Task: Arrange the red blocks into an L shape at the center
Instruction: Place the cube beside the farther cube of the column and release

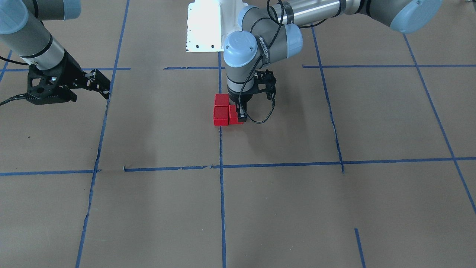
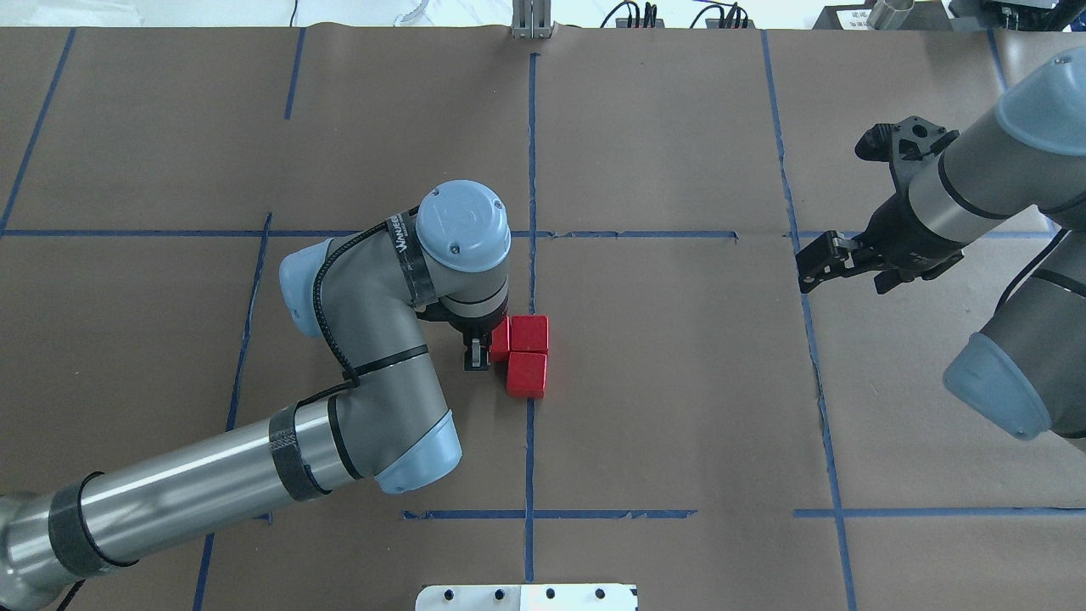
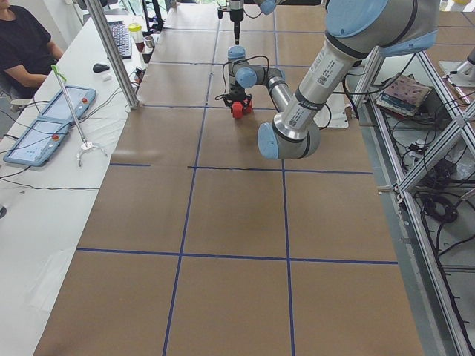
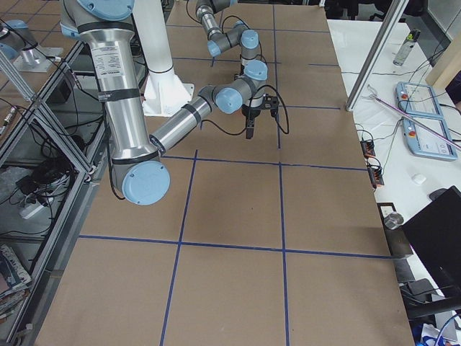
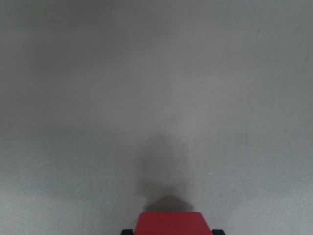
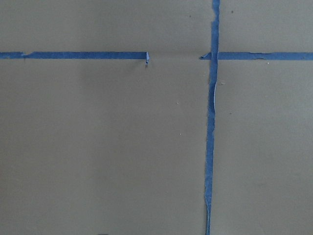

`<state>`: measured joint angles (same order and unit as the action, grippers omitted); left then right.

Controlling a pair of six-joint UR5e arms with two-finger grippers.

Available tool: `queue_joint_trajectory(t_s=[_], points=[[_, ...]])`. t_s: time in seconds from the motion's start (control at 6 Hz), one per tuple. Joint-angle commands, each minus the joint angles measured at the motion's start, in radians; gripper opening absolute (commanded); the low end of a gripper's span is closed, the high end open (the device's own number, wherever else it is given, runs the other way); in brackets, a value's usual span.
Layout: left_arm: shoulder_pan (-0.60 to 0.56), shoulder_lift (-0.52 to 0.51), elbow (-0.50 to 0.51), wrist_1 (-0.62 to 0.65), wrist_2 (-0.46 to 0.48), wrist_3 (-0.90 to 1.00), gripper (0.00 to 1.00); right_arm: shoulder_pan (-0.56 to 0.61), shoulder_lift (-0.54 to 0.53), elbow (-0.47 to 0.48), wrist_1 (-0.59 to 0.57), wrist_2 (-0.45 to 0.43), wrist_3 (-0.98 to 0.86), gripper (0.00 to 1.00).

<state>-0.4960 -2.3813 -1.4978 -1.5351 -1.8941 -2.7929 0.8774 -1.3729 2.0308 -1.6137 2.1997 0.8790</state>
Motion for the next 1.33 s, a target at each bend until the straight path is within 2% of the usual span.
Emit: queue_joint_trajectory(t_s=[0.0, 0.5, 0.83, 1.0, 1.17], points=[[0.010, 0.001, -0.001, -0.008, 0.000, 0.003, 0.99, 0.000, 0.000, 0.000, 0.000, 0.000, 0.000, 1.00], [0.010, -0.003, -0.012, -0.007, 0.000, 0.003, 1.00, -0.001, 0.002, 0.000, 0.000, 0.000, 0.000, 1.00], [-0.042, -0.001, -0.099, 0.009, 0.004, 0.031, 1.00, 0.003, 0.002, 0.023, 0.000, 0.008, -0.002, 1.00], [-0.071, 0.026, -0.161, 0.029, 0.003, 0.182, 1.00, 0.035, 0.000, 0.029, -0.002, 0.008, -0.003, 1.00], [-0.102, 0.107, -0.261, 0.035, 0.003, 0.352, 1.00, 0.096, -0.012, 0.023, -0.009, 0.032, -0.014, 1.00]])
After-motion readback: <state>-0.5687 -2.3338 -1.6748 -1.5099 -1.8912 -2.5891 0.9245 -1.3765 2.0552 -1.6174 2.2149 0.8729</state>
